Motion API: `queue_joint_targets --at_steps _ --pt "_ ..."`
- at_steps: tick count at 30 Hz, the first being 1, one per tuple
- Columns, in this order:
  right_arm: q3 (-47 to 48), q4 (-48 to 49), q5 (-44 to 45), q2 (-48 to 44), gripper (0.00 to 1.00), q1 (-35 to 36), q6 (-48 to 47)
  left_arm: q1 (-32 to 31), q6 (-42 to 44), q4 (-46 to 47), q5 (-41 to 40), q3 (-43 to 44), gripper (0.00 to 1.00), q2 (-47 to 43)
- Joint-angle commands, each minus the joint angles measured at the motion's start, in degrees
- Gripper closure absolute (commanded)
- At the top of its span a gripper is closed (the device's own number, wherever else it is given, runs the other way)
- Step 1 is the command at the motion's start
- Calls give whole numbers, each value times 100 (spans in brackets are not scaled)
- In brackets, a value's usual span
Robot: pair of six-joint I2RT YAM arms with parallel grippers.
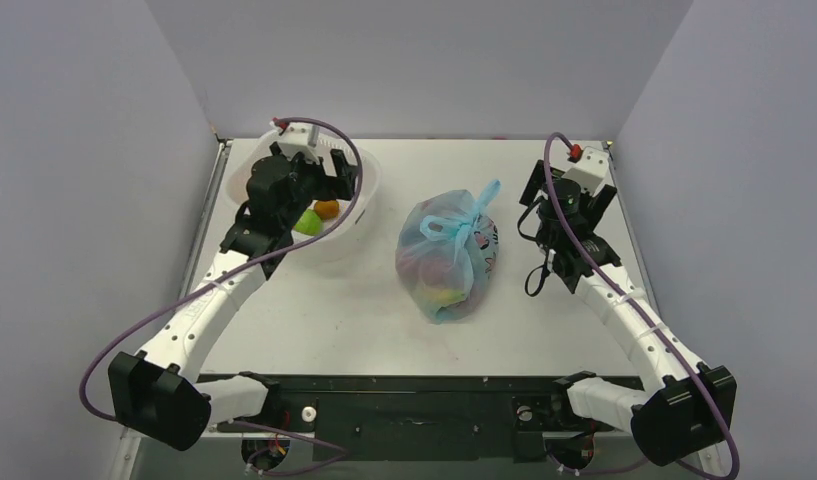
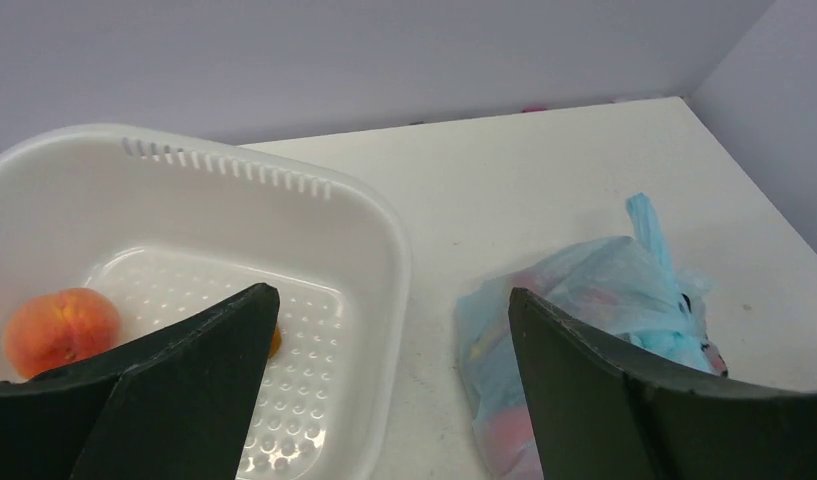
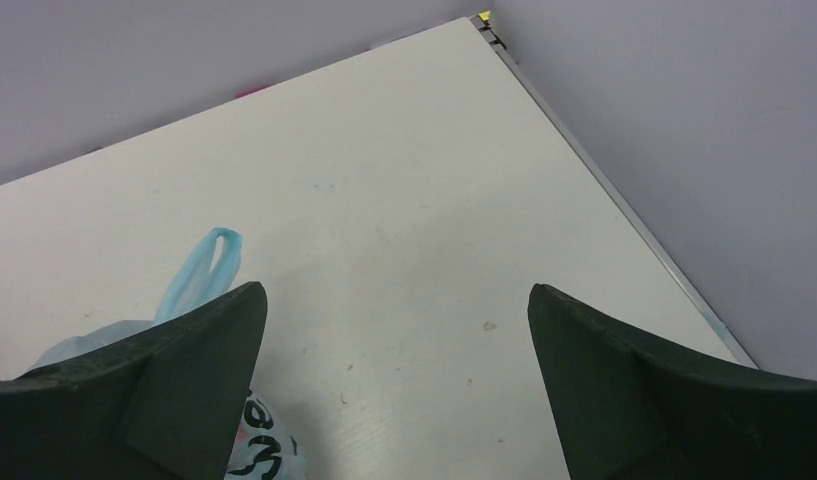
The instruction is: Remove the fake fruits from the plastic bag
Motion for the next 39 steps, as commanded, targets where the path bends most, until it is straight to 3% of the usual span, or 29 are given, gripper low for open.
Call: queue_joint_targets --at_steps 1,9,19,25,29,35,39 --pt "166 273 -555 55 0 30 513 -715 528 174 -157 136 16 -65" --pt "140 254 -2069 281 0 31 1416 -1931 965 -253 -486 274 16 299" --pt "-26 654 -3467 727 1 28 1407 -2499 1003 -620 -580 505 16 718" --pt "1 763 -4075 1219 11 39 1403 -2794 1024 -839 -636 698 16 976" --pt "28 736 -4409 1442 24 50 1492 -2922 1058 -882 -681 715 16 988" --pt "18 596 -4615 1690 28 207 1299 -2943 1106 -974 -881 793 16 891" --pt "220 459 -4565 1982 35 502 1030 -2943 1133 -855 -1176 679 16 730"
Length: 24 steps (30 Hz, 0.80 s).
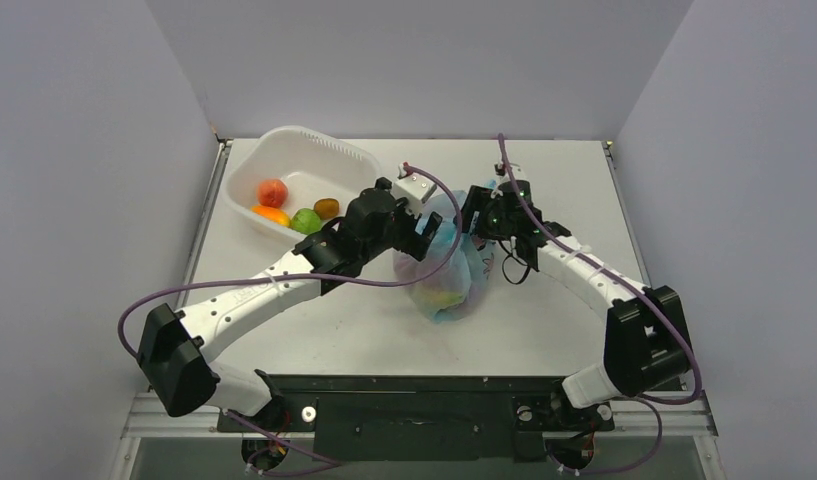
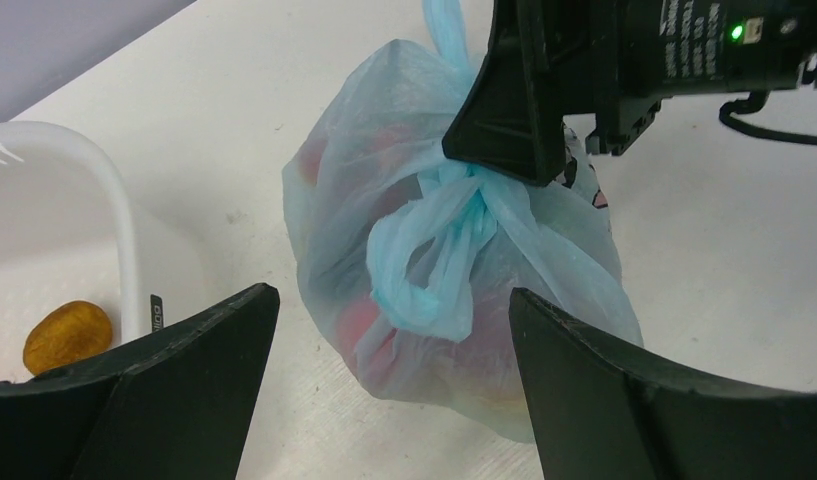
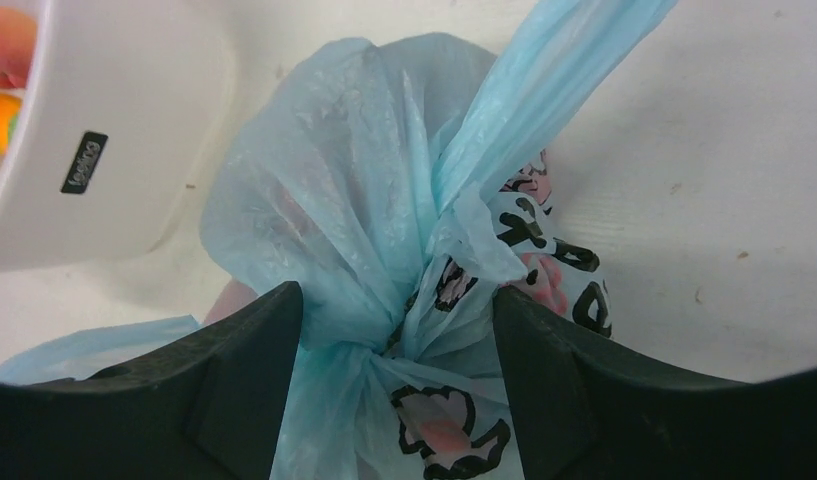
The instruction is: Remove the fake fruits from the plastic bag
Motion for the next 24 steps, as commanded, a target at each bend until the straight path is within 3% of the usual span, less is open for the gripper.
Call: queue_joint_targets --at_steps 1,7,13,21,24 --pt "287 17 -59 302 39 320 -345 -8 126 185 -415 210 16 -286" --pt "445 -249 320 403 57 755 -746 -3 -6 -43 -869 426 16 -20" --pt "234 -414 698 169 66 1273 -1047 34 -115 -86 -1019 475 16 84" --pt "-853 169 573 -659 66 1795 -939 190 -387 -67 -1004 470 16 145" --pt "-1201 254 531 -1196 53 1718 -759 207 -546 -39 -831 449 16 220"
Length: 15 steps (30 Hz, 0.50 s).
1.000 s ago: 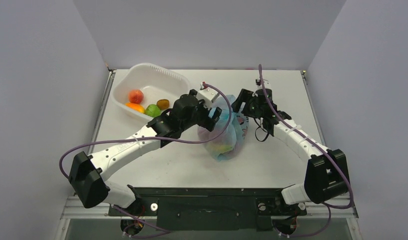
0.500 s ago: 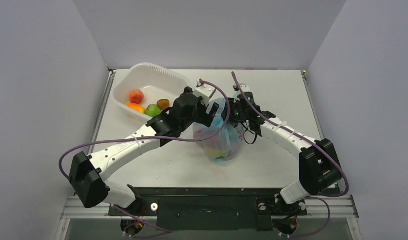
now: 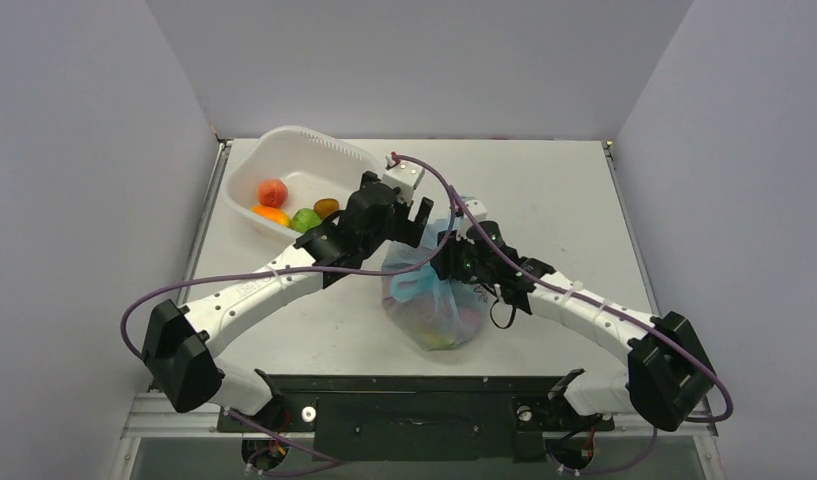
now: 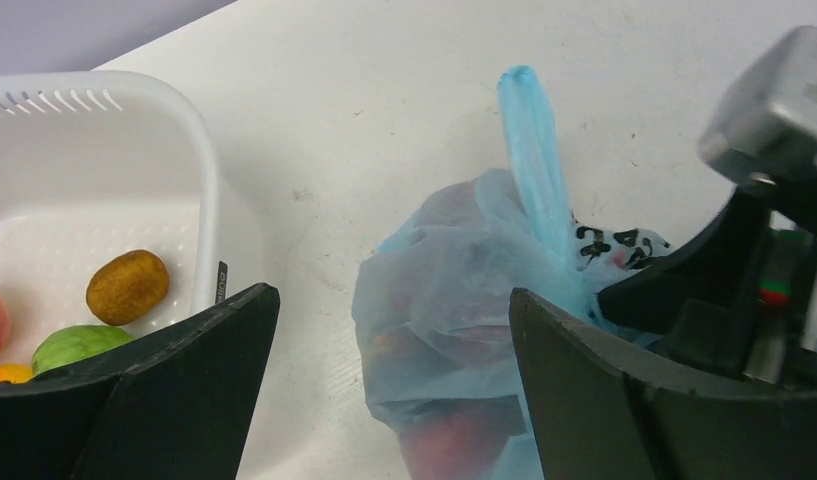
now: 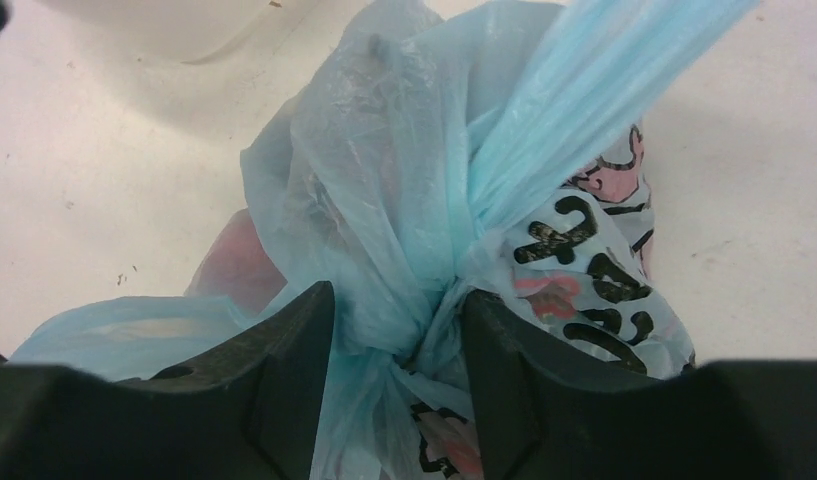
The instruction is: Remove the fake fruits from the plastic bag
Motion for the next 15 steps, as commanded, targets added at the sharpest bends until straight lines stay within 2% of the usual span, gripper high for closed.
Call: queue_joint_targets --at_steps 1,2,4,7,10,11,15 --pt "-411 183 -15 -705 49 -100 218 55 -316 100 229 278 16 123" --pt "-491 183 -9 -912 43 -111 269 48 -409 70 299 290 16 210" --pt "-581 133 3 -1207 37 -163 398 40 -530 14 545 363 16 395" --pt "-659 -82 171 -1621 35 -195 494 31 -723 -97 1012 492 17 778" --pt "-824 -271 400 -1951 33 -241 564 23 -770 -178 1475 627 23 1058" --pt "-870 -273 432 -2080 34 -269 610 17 -784 -211 1528 666 25 1189" --pt "-1097 -259 346 -2194 49 -281 650 -22 -799 -475 1610 912 35 1489"
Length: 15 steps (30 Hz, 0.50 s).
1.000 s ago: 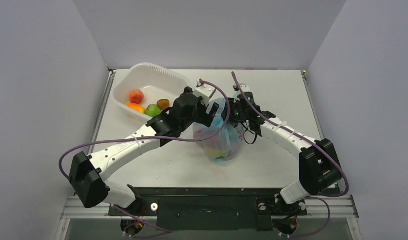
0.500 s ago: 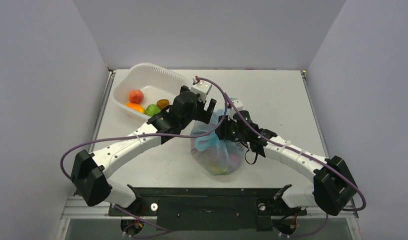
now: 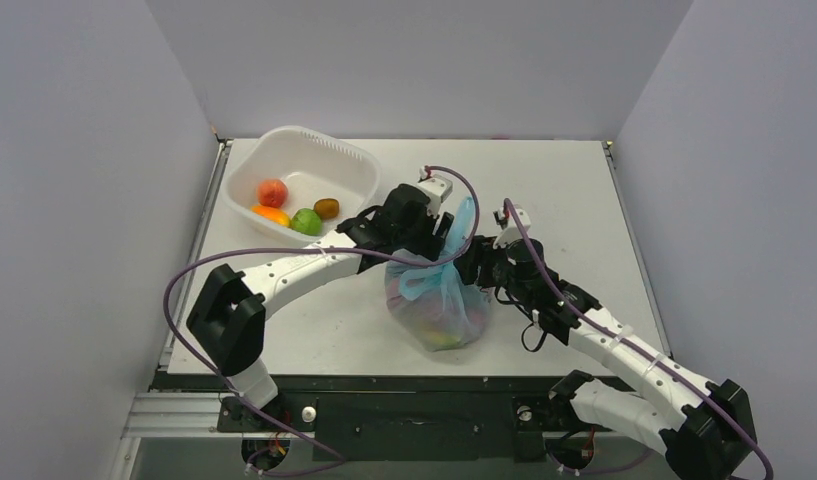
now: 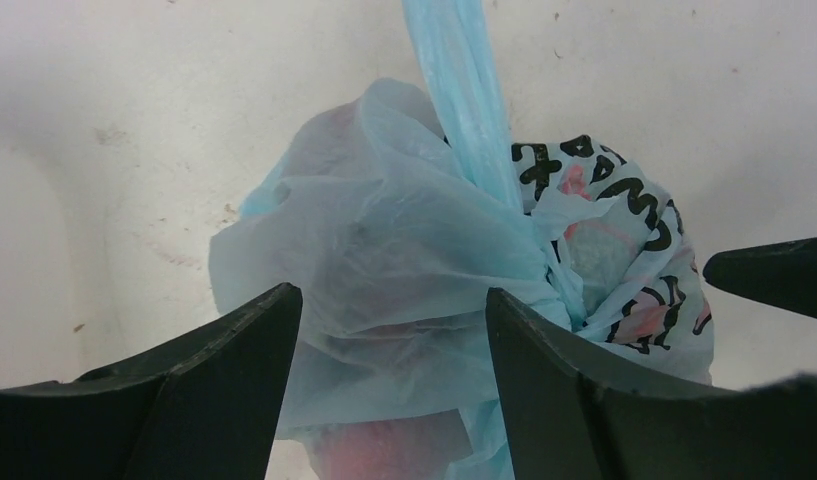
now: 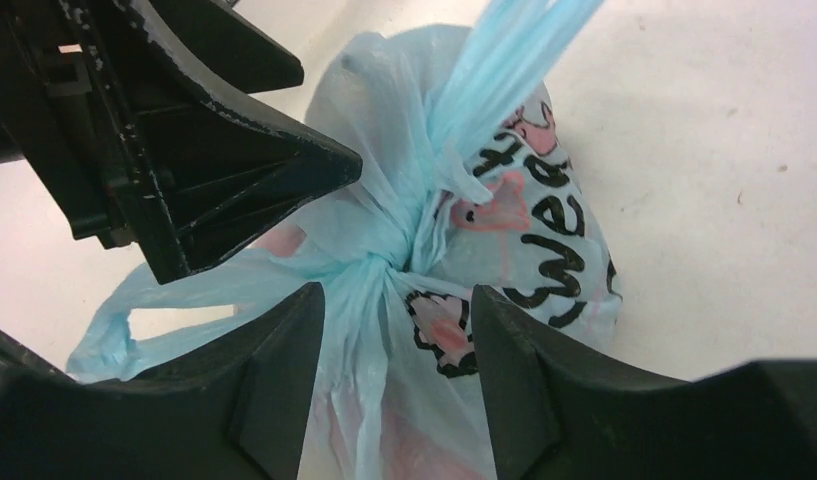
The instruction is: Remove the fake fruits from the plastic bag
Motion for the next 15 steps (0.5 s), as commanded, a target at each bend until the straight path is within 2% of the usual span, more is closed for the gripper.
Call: queue_joint_targets --at_steps 1,4,11,15 --pt "-220 -17 123 -96 52 -41 164 -41 -127 -179 448 464 38 180" --pt "-286 78 -39 -59 56 -37 196 -108 -105 -149 587 450 40 238" --pt "-272 227 -370 24 56 -19 221 -365 -84 -286 1056 598 40 546" --pt "-334 226 -421 60 56 0 242 -437 -41 -405 1067 682 52 636"
